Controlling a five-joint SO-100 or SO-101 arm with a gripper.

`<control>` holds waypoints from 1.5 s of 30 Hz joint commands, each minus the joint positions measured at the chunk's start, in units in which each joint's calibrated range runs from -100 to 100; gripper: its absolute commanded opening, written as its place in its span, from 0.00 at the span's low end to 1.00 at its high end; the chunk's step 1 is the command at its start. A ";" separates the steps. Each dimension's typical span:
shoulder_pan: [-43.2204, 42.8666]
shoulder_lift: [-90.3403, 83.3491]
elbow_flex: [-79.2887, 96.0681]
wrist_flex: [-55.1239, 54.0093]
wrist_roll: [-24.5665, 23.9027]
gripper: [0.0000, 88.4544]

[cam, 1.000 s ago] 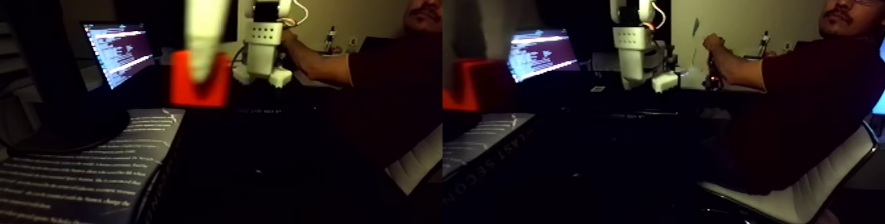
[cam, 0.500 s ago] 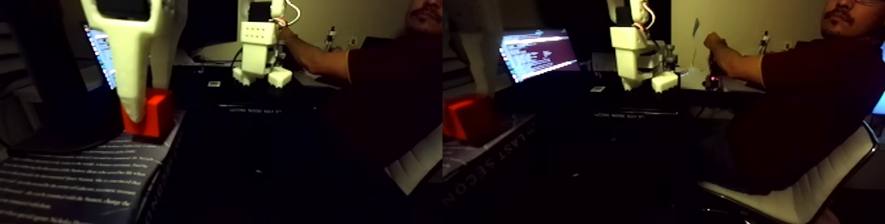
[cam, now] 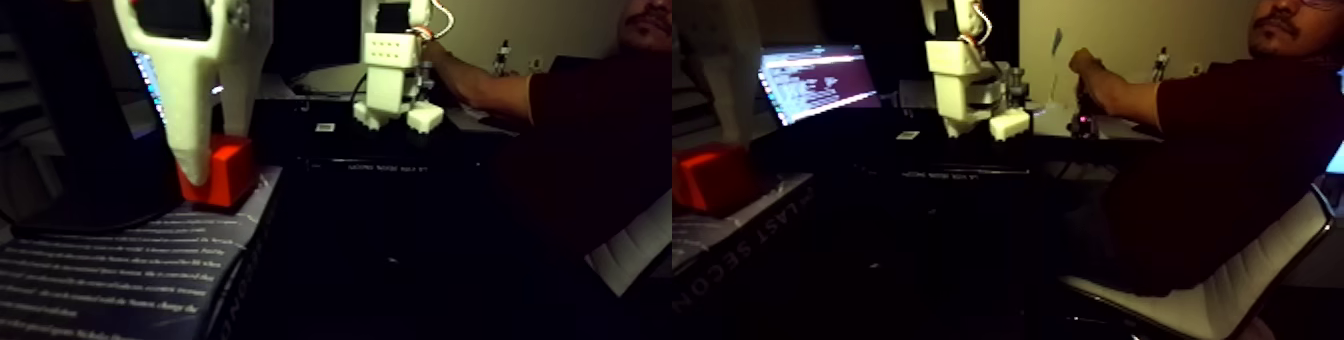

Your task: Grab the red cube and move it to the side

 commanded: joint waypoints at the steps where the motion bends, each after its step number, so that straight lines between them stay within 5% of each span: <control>1: 0.52 0.28 0.68 -2.51 0.21 0.01; 12: 0.76 2.55 1.04 -2.93 0.21 0.03; 21: 1.93 0.87 4.12 -2.01 1.50 0.57; 38: -5.31 -23.41 0.04 19.78 6.14 0.57; 45: -12.31 -33.92 13.10 20.97 8.19 0.28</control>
